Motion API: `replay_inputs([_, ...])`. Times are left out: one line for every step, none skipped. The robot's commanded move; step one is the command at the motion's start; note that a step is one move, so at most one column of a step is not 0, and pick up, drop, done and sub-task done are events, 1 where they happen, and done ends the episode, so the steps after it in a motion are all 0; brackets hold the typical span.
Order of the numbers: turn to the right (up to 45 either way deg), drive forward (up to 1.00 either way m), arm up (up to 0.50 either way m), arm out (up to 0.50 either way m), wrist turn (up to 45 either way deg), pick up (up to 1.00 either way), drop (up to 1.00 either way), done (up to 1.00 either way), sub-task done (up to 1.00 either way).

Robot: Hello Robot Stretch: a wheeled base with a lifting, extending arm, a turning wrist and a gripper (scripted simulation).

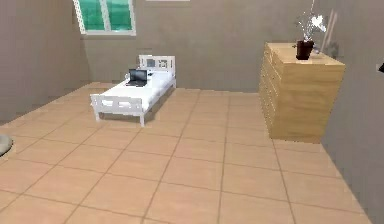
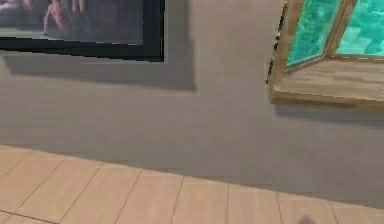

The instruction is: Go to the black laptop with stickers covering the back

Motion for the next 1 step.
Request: replay_inputs([0.0, 1.0, 0.0, 0.0, 0.0, 0.0, 0.0, 0.0, 0.0])
